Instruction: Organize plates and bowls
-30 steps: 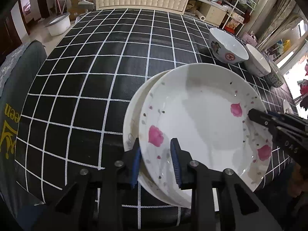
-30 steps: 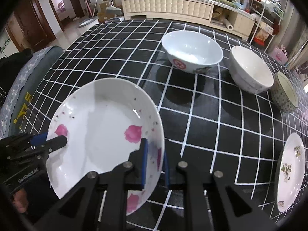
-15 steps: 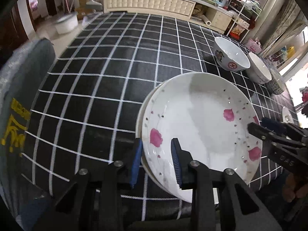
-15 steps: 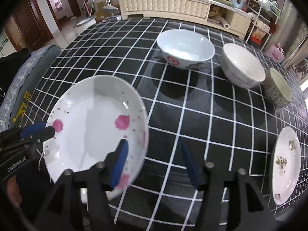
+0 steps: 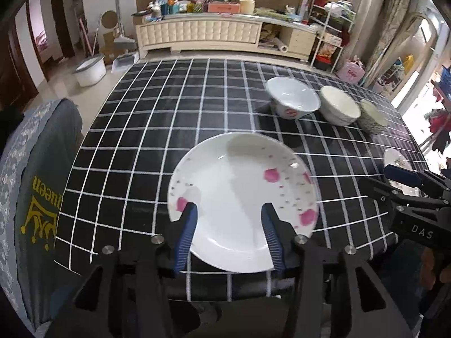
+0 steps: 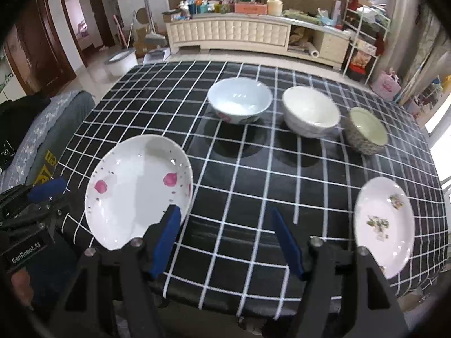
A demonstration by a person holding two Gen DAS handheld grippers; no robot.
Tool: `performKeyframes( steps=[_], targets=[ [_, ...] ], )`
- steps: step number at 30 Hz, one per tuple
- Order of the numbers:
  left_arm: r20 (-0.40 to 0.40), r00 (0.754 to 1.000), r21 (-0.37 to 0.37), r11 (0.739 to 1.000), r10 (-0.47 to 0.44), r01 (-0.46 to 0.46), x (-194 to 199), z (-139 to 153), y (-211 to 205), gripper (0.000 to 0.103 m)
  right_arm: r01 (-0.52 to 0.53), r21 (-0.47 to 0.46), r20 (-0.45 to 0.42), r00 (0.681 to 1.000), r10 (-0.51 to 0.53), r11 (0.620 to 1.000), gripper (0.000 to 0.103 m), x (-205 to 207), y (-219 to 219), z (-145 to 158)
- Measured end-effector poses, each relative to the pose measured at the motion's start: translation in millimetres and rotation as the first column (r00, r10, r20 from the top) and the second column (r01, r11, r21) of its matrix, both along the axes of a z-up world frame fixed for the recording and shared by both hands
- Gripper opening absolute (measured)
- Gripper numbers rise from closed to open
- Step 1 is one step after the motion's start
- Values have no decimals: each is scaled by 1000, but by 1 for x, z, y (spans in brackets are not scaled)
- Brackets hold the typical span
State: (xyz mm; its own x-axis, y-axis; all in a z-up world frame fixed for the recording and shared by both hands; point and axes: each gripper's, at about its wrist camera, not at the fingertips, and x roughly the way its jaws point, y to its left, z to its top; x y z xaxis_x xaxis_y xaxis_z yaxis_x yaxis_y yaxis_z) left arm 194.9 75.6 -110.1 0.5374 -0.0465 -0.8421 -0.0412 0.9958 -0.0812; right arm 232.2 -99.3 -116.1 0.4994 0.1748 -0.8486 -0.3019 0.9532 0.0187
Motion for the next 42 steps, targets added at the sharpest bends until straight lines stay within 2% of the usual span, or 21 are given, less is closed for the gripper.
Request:
performKeyframes(
  steps=[5,8,12,15,17,22,24,28,34,42],
  targets=[
    [43,999,20,999,-31,30,-6,23,-24,45,33,17,55,998,-34,999,74,-14,-25,24],
    [64,996,32,998,-59,57,-9,34,-42,54,57,28,76,995,-59,998,75,-21,-40,33],
    [99,987,44,991,-126,123,-12,52,-73,55,95,35,92,991,-98,995,75,-29,-63,44],
    [130,979,54,987,-155,149,-13,63,-91,63,123,36,107,986,-126,992,76,-34,-80,53],
    [141,974,58,984,-178,171,-12,69,-104,63,142,37,124,981,-146,989,76,-38,-92,60],
    [137,960,60,970,-242,236,-9,77,-136,63,175,53,147,973,-181,983,80,-44,-118,75],
    [142,953,57,963,-269,263,-7,81,-149,63,175,72,161,969,-185,982,86,-45,-128,81],
    [138,945,57,955,-298,292,1,85,-174,63,197,65,167,964,-205,978,88,-45,-146,86],
    [120,935,50,943,-333,329,16,86,-207,63,241,58,151,957,-247,969,88,-39,-178,84],
    [67,921,37,923,-385,383,40,73,-251,63,290,53,105,950,-294,956,88,-27,-222,71]
  ],
)
